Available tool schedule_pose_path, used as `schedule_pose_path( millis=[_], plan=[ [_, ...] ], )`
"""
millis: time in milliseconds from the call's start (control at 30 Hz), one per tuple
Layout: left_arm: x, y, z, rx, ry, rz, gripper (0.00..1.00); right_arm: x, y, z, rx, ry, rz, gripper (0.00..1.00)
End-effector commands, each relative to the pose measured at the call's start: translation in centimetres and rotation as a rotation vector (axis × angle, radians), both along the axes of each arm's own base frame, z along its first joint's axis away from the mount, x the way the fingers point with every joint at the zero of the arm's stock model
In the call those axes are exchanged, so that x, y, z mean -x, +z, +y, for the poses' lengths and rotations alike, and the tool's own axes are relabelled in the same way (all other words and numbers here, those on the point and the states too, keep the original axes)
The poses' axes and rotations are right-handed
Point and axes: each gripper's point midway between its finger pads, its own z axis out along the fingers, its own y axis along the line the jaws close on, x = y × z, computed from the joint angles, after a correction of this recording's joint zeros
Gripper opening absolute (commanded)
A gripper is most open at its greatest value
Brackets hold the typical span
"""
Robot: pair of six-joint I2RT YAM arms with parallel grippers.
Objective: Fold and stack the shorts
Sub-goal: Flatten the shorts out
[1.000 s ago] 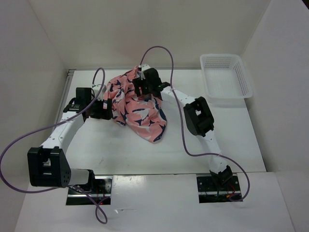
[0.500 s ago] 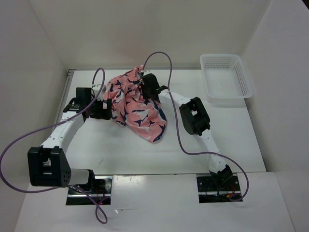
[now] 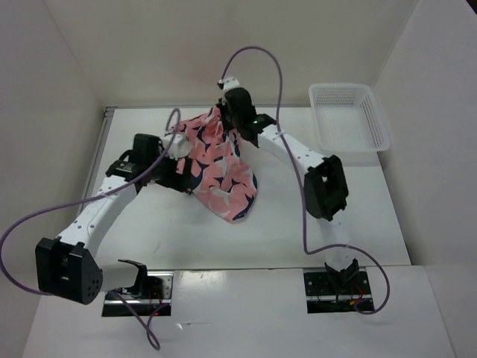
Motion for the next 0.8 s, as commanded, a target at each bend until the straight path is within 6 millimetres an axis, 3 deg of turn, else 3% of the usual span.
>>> schedule_pose_path(
  millis=[0, 33, 100, 167, 333, 467, 500, 600, 633, 733, 767],
  plan=[
    [2.2, 0.7, -6.1, -0.009, -0.206, 0.016, 0.99, 1.1, 11.0, -4.6, -0.045, -0.067, -0.178, 0.0],
    [2.2, 0.0, -7.5, -0.026, -0.241, 0.016, 0.99, 1.5, 12.4, -5.9, -0.051, -0.091, -0.196, 0.0],
    [3.7, -1.4, -10.6, -0.066, -0.339, 0.023, 0.99, 1.8, 11.7, -7.9, -0.032, -0.123, -0.181, 0.0],
    [3.6, -2.4, -13.0, -0.072, -0.396, 0.006, 0.99, 2.5, 12.3, -9.7, -0.035, -0.138, -0.182, 0.0],
    [5.0, -5.5, -19.5, -0.053, -0.565, 0.013, 0.99, 3.0, 10.2, -11.5, -0.043, -0.141, -0.129, 0.0],
    [4.2, -6.1, -23.3, -0.02, -0.623, -0.019, 0.99, 2.3, 9.1, -13.0, -0.103, -0.164, -0.085, 0.0],
    [3.4, -5.3, -24.3, 0.002, -0.632, -0.04, 0.99, 2.0, 8.6, -13.2, -0.107, -0.157, -0.073, 0.0],
    [3.4, -7.0, -26.4, 0.012, -0.674, -0.007, 0.99, 1.9, 7.8, -14.0, -0.13, -0.175, -0.043, 0.0],
    [3.9, -8.4, -26.9, -0.003, -0.691, 0.022, 0.99, 2.2, 7.8, -14.0, -0.133, -0.167, -0.039, 0.0],
    [4.7, -11.8, -26.7, -0.073, -0.689, 0.076, 0.99, 2.2, 7.2, -16.0, -0.141, -0.201, -0.033, 0.0],
    [5.2, -12.8, -26.5, -0.1, -0.688, 0.089, 0.99, 2.2, 6.2, -16.6, -0.133, -0.211, -0.018, 0.0]
  ],
)
